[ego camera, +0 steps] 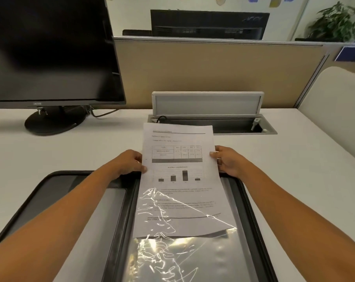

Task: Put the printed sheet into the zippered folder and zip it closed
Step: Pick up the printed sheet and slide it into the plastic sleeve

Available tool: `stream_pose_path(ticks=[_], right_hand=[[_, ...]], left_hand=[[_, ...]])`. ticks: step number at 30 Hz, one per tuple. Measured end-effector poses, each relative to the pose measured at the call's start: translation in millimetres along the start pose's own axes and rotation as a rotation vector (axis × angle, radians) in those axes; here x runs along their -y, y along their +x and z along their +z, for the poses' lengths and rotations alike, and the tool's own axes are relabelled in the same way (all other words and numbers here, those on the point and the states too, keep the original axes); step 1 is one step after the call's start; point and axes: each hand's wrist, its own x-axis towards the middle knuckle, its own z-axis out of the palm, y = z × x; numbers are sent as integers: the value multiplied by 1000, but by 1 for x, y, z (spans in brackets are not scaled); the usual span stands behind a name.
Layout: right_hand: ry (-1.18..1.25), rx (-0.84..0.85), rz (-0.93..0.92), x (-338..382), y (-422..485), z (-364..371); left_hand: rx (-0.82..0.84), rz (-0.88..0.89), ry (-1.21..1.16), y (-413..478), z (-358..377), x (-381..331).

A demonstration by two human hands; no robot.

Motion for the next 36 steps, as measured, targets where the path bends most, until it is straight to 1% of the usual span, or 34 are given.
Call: stream_pose_path(ticks=[2,3,4,5,6,8,10,12,14,17,20,28,30,36], right_hand=[[-25,10,6,0,-1,1],[-23,14,12,0,-2,1],[-13,18,17,0,-3,0],[0,20,20,0,-4,-1],[14,17,21,0,-5,-2],[37,-2,24,-1,-6,-1],[49,-19,24,-1,-5,1],[43,-30,23,-1,-5,4],[36,-39,21,1,-5,5],[46,-48,21,2,-4,3],[44,-58,30,2,-3,4],[37,-75,37,-1,1,11],[30,-50,63,-2,1,9],[-19,103,99,-1,-5,-3]], left_hand=[[-253,86,130,-3,13,-2],[-384,170,170,-9,19,-5],[-471,277,183,-17,26,-8],[-485,388,180,-25,33,-12],[-418,484,180,-35,41,-16],[-155,642,248,-56,62,-24],[78,784,434,-73,90,-26],[203,851,608,-83,115,-24],[233,865,656,-89,134,-20],[218,874,631,-95,148,-17],[201,919,696,-96,159,-17],[144,863,675,-91,165,-25],[132,856,672,-91,165,-26],[124,855,663,-90,165,-26]])
